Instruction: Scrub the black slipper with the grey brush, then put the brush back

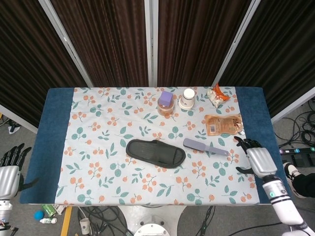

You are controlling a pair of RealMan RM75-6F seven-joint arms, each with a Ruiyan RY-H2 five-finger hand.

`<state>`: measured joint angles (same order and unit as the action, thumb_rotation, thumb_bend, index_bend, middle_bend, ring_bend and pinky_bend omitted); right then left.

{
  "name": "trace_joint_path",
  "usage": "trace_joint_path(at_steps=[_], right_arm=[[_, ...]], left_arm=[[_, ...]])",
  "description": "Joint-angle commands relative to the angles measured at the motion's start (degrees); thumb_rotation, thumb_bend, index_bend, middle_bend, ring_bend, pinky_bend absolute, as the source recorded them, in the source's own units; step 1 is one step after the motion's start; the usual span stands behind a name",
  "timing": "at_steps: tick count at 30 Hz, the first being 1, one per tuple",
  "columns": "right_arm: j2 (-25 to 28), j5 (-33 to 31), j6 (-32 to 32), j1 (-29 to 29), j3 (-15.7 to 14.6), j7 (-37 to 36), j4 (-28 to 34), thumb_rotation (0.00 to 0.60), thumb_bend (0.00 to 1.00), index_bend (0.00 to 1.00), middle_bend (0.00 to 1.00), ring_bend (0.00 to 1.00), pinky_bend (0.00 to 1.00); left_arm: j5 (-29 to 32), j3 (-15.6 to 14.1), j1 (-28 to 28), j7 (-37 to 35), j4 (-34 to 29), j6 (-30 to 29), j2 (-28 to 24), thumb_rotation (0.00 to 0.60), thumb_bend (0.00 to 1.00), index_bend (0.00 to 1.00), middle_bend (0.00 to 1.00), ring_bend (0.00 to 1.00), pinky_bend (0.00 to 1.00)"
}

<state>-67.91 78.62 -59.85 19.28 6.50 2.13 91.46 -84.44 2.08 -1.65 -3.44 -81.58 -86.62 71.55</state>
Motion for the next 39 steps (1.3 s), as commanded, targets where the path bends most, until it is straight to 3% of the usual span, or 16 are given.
trace_joint_path(at_steps=[1,5,10,26,35,39], right_arm=[[-5.8,-7.7,9.2,7.1,2.4,4.7,-3.4,0.6,0.02,0.12,0.27,0.15,0.19],[-9.2,-13.0,13.5,10.4,2.9,7.5,-7.0,0.6,0.01,0.18,0.3,0.17,0.2],[-11.4,-17.4,16.3,13.1,3.3,9.4,-9.9,0.6,0.01,0.34,0.38,0.26,0.26],[-13.3,-25.8,20.8,17.2,1.3,11.5,-13.2,0.6,0.02,0.41,0.45,0.36,0.38],[-13.9,-26.8,23.4,18.4,1.2,8.3,-14.1,0.6,0.05,0.46,0.51,0.52,0.67],[-14.1,-27.1,24.1,18.9,1.0,7.3,-14.9,0.6,0.09,0.5,0.53,0.57,0.74]], left_arm=[[0.0,-0.1,-0.1,-0.4,0.4,0.3,0.2,0.6,0.13,0.17,0.15,0.05,0.12],[0.5,0.0,-0.3,-0.7,0.3,1.1,0.2,0.6,0.13,0.17,0.15,0.05,0.12],[0.9,0.3,-0.8,-0.2,-0.5,1.8,0.0,0.6,0.13,0.17,0.15,0.05,0.12],[1.4,0.2,-0.9,-0.7,0.2,2.6,0.6,0.6,0.13,0.17,0.15,0.05,0.12],[2.2,0.0,-0.2,-1.8,1.2,2.6,1.2,0.6,0.13,0.17,0.15,0.05,0.12],[2.1,0.0,0.0,-2.4,1.9,2.3,1.6,0.6,0.13,0.17,0.15,0.05,0.12]])
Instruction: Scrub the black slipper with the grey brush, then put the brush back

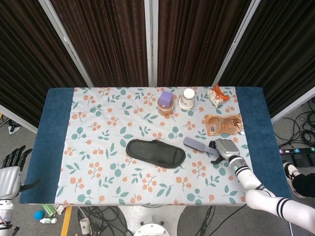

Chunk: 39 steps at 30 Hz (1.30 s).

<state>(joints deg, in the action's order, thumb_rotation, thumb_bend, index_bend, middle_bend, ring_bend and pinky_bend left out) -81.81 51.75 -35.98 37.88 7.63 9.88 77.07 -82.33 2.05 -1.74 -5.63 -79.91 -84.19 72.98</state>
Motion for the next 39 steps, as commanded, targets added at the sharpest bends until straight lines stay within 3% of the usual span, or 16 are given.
trace_joint_path(at_steps=[1,10,14,19,23,27,35,39], right_arm=[[-0.3,-0.3,0.3,0.4,-0.2,-0.6,-0.7,0.6,0.1,0.52,0.55,0.59,0.76],[-1.6,-0.8,1.1,1.6,-0.2,-2.2,-2.5,0.6,0.19,0.64,0.65,0.69,0.86],[-2.4,-0.5,0.8,2.1,-0.3,-2.3,-3.0,0.6,0.29,0.71,0.7,0.74,0.91],[-3.6,-0.1,0.6,2.9,-0.4,-2.2,-4.3,0.6,0.46,0.86,0.77,0.83,0.99],[-5.0,1.9,-1.1,3.1,-0.2,-2.5,-5.9,0.6,0.69,0.99,0.87,0.92,1.0],[-5.4,7.3,-3.9,2.3,0.2,-5.5,-6.5,0.6,0.82,1.0,0.95,0.99,1.0],[1.2,22.8,-9.0,0.4,0.5,-20.2,-2.3,0.6,0.83,1.0,0.98,1.0,1.0],[5.6,26.4,-10.6,0.3,0.6,-23.9,0.8,0.6,0.83,1.0,0.99,1.0,1.0]], left_arm=[[-0.1,0.0,0.1,-0.3,0.4,-0.1,0.2,0.6,0.13,0.17,0.15,0.05,0.12],[0.0,0.2,0.1,-0.9,0.9,0.0,0.6,0.6,0.13,0.17,0.15,0.05,0.12],[0.3,0.2,0.3,-1.2,1.3,0.0,0.8,0.6,0.13,0.17,0.15,0.05,0.12],[0.3,0.3,0.2,-2.2,2.1,0.2,1.2,0.6,0.13,0.17,0.15,0.05,0.12],[-0.4,0.4,-0.5,-2.8,2.6,0.6,1.3,0.6,0.13,0.17,0.15,0.05,0.12],[-1.9,0.9,-2.1,-3.5,2.4,1.4,0.8,0.6,0.12,0.17,0.15,0.05,0.12],[-9.6,1.7,-10.2,-8.4,2.5,5.2,-0.3,0.6,0.12,0.17,0.15,0.05,0.12],[-13.2,2.4,-16.5,-11.0,2.0,9.7,-0.4,0.6,0.12,0.17,0.15,0.05,0.12]])
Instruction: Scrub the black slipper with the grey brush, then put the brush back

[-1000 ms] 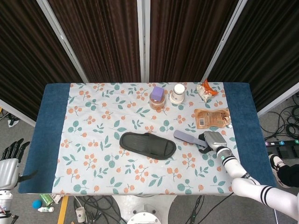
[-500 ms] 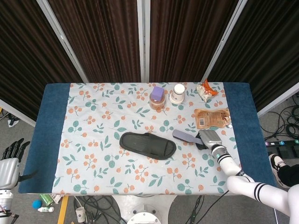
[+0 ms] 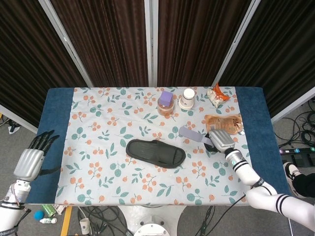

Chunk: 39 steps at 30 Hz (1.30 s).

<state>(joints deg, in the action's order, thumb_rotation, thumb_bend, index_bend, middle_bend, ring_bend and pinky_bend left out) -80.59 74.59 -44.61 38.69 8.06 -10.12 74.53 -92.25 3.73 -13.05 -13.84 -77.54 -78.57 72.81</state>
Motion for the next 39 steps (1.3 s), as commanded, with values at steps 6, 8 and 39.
trace_joint_path(at_steps=[6,8,39], right_arm=[[9.7,4.9,-0.9,0.9,1.1,-5.7,7.7,0.6,0.83,1.0,1.0,1.0,1.0],[10.6,4.4,0.0,1.5,1.2,-5.3,8.8,0.6,0.83,1.0,1.0,1.0,1.0],[5.5,-1.8,7.5,7.3,-0.9,5.5,8.6,0.6,0.83,1.0,1.0,1.0,1.0]], left_arm=[[-4.8,1.8,-16.7,-8.9,-0.4,16.6,1.3,0.6,0.12,0.15,0.15,0.05,0.12],[-4.9,1.8,-20.5,-9.2,0.3,21.3,2.6,0.6,0.12,0.14,0.15,0.05,0.12],[8.5,2.6,-40.4,-5.1,18.6,46.2,24.1,0.6,0.15,0.16,0.19,0.06,0.12]])
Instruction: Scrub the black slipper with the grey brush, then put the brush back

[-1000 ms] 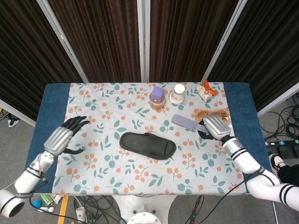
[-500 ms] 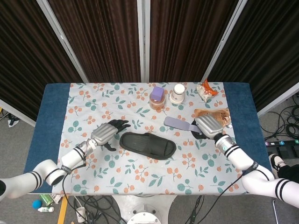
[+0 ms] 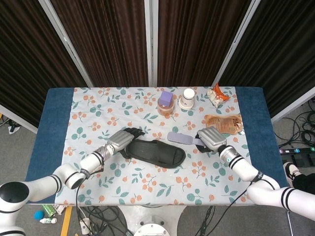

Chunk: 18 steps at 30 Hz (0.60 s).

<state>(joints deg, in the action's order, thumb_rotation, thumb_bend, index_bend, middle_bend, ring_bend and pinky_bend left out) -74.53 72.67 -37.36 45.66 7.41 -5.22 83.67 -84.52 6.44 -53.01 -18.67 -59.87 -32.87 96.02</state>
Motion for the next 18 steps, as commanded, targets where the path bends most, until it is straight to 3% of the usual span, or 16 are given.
trace_joint_path(at_steps=[1,7,18], right_arm=[[-0.8,0.1,0.3,0.5,-0.3,0.8,-0.7,0.6,0.83,1.0,1.0,1.0,1.0],[-2.5,-0.3,0.0,1.0,-0.9,3.3,-2.9,0.6,0.83,1.0,1.0,1.0,1.0],[-7.9,1.1,1.1,3.5,-1.0,4.6,-8.4,0.6,0.83,1.0,1.0,1.0,1.0]], left_arm=[[1.1,0.0,-0.5,-0.5,1.4,0.4,1.3,0.6,0.16,0.18,0.22,0.09,0.13],[1.7,-0.1,-0.9,-1.5,2.7,0.1,2.2,0.6,0.23,0.35,0.42,0.26,0.17],[2.9,-0.4,-1.6,-1.8,2.4,0.1,2.1,0.6,0.23,0.39,0.45,0.28,0.19]])
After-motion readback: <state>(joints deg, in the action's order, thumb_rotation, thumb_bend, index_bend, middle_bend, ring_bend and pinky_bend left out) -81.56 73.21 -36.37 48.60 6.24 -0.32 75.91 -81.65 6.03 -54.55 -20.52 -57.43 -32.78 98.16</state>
